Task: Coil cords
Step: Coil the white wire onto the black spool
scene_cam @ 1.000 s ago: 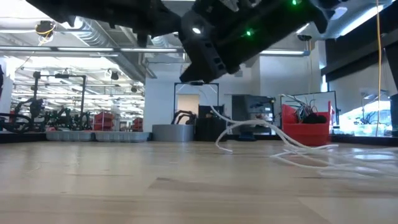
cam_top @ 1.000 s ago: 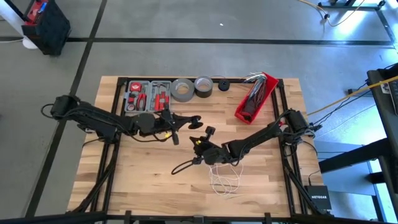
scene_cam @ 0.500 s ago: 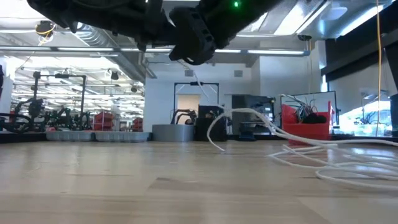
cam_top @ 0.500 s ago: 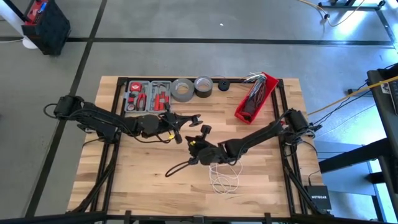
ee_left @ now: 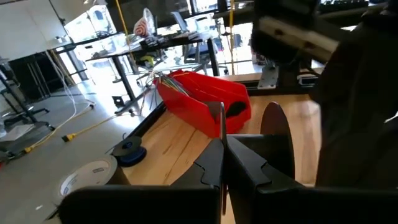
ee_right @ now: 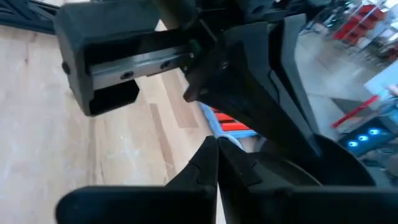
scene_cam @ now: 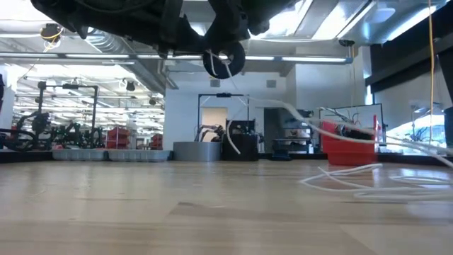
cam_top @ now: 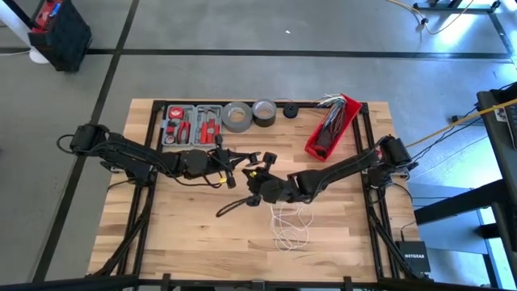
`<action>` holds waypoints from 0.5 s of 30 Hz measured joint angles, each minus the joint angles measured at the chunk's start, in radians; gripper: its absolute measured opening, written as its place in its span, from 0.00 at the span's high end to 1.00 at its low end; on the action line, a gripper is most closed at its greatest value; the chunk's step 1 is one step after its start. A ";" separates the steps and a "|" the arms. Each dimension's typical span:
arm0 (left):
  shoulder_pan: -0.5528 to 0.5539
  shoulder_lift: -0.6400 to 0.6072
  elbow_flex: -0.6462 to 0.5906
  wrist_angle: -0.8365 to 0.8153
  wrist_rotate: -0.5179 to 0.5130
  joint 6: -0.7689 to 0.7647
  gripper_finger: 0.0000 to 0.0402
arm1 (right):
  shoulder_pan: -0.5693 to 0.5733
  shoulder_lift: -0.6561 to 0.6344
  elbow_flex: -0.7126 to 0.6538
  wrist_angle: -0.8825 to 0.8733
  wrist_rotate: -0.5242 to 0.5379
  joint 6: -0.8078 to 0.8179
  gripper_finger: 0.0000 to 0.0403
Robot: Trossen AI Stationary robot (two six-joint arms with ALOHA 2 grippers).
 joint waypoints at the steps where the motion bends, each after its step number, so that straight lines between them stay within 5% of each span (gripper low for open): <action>1: 0.000 0.000 0.000 0.000 0.000 -0.005 1.00 | -0.007 0.000 0.000 0.001 -0.031 0.015 0.99; 8: 0.005 0.000 0.000 0.025 -0.001 -0.071 1.00 | -0.028 0.032 -0.001 0.047 -0.166 0.044 0.99; 15: 0.012 0.000 0.000 -0.013 0.003 -0.025 1.00 | -0.028 -0.010 0.038 -0.022 -0.051 0.003 0.99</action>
